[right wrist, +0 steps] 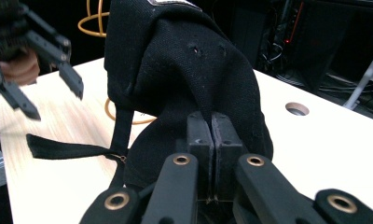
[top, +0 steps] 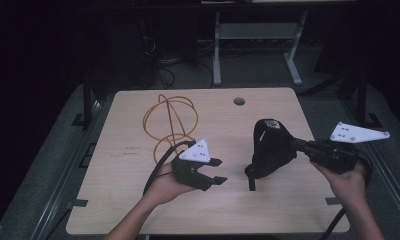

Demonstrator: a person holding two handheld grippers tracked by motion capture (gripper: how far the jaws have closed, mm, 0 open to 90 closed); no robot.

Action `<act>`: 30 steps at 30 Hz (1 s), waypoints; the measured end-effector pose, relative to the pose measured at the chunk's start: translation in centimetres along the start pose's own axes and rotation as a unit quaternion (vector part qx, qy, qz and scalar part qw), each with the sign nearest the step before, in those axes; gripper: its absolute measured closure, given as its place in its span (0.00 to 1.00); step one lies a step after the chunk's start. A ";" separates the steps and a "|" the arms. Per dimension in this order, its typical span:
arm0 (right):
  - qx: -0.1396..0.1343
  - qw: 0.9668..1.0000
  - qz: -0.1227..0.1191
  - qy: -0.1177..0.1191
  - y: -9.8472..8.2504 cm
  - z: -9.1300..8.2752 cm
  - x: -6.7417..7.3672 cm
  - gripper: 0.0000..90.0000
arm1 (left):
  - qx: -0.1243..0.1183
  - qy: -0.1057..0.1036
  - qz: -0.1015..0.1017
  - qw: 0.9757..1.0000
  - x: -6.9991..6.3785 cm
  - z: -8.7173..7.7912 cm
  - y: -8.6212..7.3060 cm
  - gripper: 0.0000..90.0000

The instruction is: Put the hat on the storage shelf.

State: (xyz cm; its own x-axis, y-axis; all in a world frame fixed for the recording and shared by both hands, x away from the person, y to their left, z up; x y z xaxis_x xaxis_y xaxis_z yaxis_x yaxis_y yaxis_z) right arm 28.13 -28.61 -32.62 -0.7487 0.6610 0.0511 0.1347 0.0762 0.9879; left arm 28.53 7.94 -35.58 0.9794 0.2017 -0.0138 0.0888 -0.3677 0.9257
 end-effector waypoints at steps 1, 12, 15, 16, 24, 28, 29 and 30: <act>-0.001 1.000 0.000 0.001 0.2 0.1 -0.1 0.98 | 0.001 0.003 0.003 1.000 -0.1 -0.1 -0.3 0.49; 0.004 1.000 0.002 0.013 2.9 1.8 -0.8 0.98 | 0.003 0.003 -0.006 1.000 -0.4 -0.5 -2.7 0.42; 0.010 1.000 -0.002 0.020 3.7 2.6 -0.7 0.98 | 0.007 0.002 -0.009 1.000 -0.5 -0.4 -3.4 0.41; 0.012 1.000 -0.002 0.024 4.1 2.9 -0.7 0.98 | 0.007 0.001 -0.010 1.000 -0.6 -0.4 -3.6 0.40; 0.012 0.999 -0.005 0.034 6.4 5.0 -0.9 0.98 | 0.009 -0.008 -0.014 1.000 -0.7 -0.1 -4.5 0.39; 0.020 0.999 -0.013 0.040 7.5 6.3 -0.5 0.98 | 0.012 -0.013 -0.009 1.000 -0.9 0.4 -4.5 0.39; 0.022 0.999 -0.014 0.042 7.8 6.6 -0.4 0.98 | 0.014 -0.014 -0.006 1.000 -1.0 0.5 -4.6 0.39; 0.023 0.999 -0.015 0.043 8.0 6.9 -0.3 0.98 | 0.014 -0.015 -0.007 1.000 -1.1 0.6 -4.7 0.38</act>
State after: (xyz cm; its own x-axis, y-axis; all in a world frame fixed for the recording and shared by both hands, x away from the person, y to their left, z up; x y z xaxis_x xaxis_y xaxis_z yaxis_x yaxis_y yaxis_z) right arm 33.94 -23.08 -25.71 -0.8054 0.5916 0.0355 0.1390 0.1303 0.9817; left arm 27.16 8.84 -40.11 0.9829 0.1800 -0.0384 0.1071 -0.3896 0.9147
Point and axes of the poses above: each handheld gripper's, and its own axes: z roughly forward along the jaws, y roughly out of its top, x roughly to its left, the point moved 1 cm from there along z, roughly forward along the jaws, and after that the axes turned 14 degrees about -x, right-handed, at the moved point
